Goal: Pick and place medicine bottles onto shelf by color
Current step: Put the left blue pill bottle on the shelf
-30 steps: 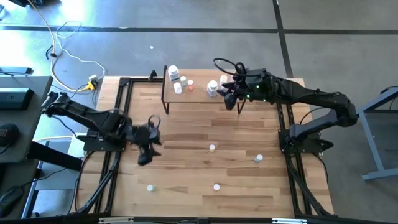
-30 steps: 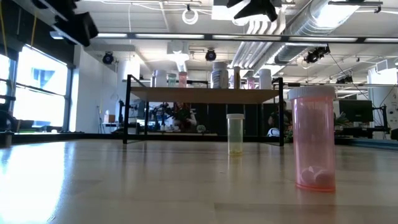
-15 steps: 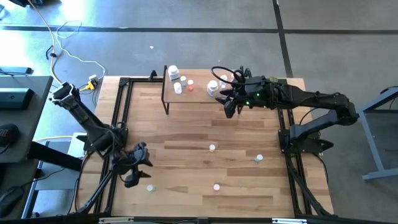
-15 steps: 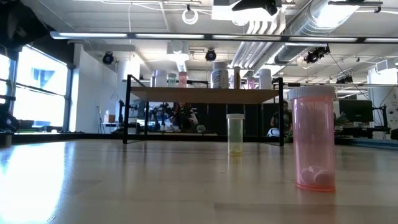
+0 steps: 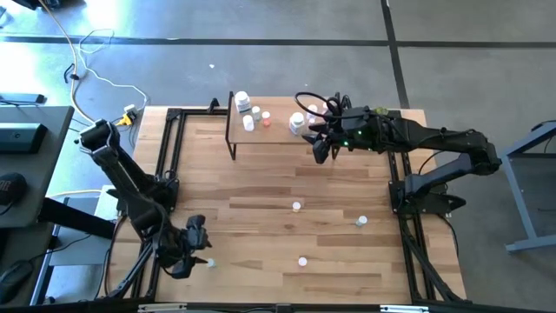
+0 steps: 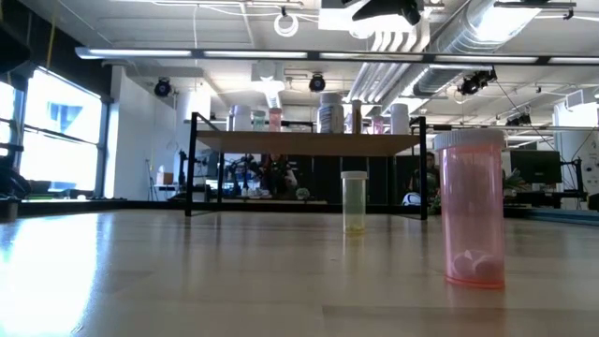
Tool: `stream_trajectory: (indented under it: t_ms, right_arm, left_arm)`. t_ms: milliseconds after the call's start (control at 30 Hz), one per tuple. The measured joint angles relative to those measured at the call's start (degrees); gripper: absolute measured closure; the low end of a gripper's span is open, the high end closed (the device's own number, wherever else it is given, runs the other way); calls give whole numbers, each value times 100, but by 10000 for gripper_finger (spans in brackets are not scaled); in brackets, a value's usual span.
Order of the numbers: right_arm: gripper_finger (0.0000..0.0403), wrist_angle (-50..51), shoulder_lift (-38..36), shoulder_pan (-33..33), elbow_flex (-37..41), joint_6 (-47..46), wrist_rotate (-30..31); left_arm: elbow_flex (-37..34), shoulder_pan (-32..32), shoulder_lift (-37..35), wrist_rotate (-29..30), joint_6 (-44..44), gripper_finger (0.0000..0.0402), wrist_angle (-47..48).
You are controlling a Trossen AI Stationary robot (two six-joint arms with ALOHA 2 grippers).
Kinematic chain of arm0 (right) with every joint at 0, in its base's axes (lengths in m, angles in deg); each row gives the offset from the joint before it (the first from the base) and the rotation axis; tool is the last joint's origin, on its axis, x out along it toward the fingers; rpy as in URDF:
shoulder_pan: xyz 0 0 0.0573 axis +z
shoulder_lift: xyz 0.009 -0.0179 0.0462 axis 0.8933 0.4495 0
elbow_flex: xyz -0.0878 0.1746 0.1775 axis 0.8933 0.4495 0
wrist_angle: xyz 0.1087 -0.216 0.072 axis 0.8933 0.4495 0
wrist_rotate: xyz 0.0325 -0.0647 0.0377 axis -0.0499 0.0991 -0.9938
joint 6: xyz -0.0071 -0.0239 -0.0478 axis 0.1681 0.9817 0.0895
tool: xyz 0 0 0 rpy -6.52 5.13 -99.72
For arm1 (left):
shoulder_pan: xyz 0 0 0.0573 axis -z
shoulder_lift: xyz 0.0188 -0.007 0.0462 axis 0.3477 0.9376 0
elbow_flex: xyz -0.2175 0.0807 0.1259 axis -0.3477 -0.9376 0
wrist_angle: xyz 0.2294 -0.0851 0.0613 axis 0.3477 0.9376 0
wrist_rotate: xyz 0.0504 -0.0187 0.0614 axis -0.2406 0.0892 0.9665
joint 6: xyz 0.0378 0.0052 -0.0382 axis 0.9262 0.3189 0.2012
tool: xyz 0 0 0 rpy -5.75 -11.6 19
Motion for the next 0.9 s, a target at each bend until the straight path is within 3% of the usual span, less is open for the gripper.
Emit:
stream_trajectory:
  t_ms: [900]
  right_arm:
    - [222, 666, 2, 0, 0, -81, -2]
  left_arm:
    - [4, 161, 1167, 3, -107, 170, -611]
